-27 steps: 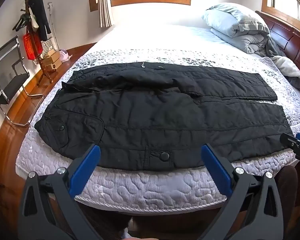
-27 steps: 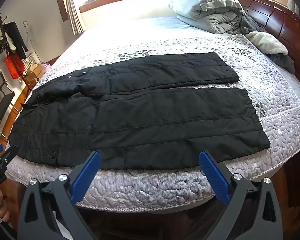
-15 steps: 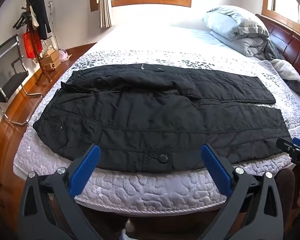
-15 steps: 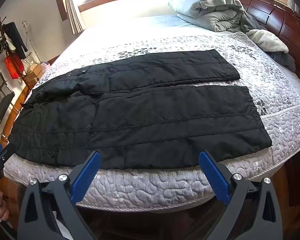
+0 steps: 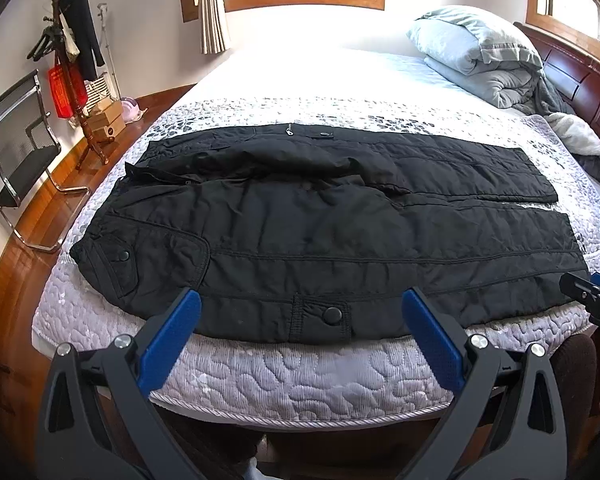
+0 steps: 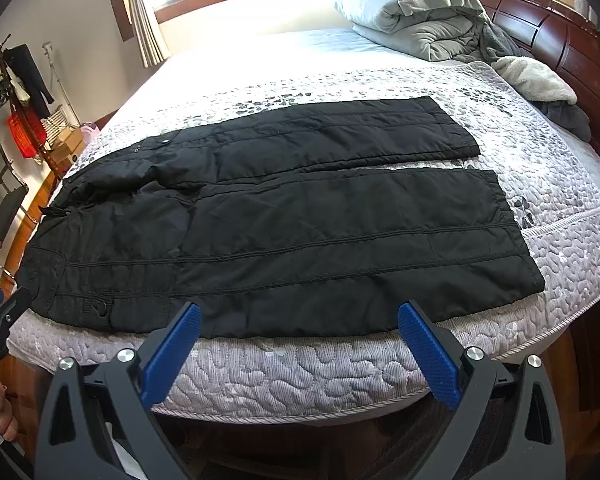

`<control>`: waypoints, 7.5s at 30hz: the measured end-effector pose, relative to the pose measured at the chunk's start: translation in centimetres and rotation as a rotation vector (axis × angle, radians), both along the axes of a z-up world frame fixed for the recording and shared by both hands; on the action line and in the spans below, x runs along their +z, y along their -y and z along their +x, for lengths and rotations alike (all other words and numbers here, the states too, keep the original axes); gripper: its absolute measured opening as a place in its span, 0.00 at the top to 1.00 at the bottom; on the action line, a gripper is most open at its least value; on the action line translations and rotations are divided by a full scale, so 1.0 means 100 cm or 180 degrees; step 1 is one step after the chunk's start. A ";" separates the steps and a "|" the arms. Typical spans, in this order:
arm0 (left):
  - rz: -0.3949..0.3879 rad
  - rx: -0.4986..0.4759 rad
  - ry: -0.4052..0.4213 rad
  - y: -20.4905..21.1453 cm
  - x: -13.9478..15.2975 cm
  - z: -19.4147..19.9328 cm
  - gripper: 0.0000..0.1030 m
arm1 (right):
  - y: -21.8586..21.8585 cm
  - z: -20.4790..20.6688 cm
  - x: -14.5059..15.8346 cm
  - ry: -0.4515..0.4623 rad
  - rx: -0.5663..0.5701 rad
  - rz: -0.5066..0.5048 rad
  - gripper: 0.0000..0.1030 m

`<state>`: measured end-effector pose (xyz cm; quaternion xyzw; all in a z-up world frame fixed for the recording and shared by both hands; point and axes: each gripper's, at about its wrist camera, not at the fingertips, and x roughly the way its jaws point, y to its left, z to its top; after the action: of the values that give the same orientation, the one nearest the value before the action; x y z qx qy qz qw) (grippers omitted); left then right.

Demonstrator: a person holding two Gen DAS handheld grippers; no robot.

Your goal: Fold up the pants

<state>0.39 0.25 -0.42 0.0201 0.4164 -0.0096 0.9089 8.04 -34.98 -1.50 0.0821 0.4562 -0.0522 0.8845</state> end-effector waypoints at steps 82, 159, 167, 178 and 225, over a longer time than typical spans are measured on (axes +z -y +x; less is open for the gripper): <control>-0.0250 -0.0155 -0.0380 0.002 -0.014 0.048 0.03 | 0.013 0.041 -0.012 -0.0128 0.0161 0.0015 0.03; -0.0360 -0.2617 -0.1502 0.159 -0.113 0.453 0.88 | 0.040 0.398 -0.060 0.0283 0.2551 0.0350 0.90; -0.0103 -0.2250 -0.0966 0.151 -0.054 0.388 0.94 | 0.037 0.350 -0.028 0.0614 0.2248 0.0295 0.89; -0.0060 -0.2027 -0.0642 0.132 -0.015 0.247 0.94 | 0.029 0.225 0.001 0.0871 0.2070 0.0291 0.87; -0.0170 -0.0313 -0.0751 0.048 -0.045 0.097 0.18 | 0.007 0.214 -0.033 -0.0395 0.0535 -0.0001 0.33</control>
<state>10.12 -4.56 -4.95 0.0150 0.5186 -0.0675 0.8522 29.47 -35.68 -4.81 0.0400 0.5154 0.0172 0.8558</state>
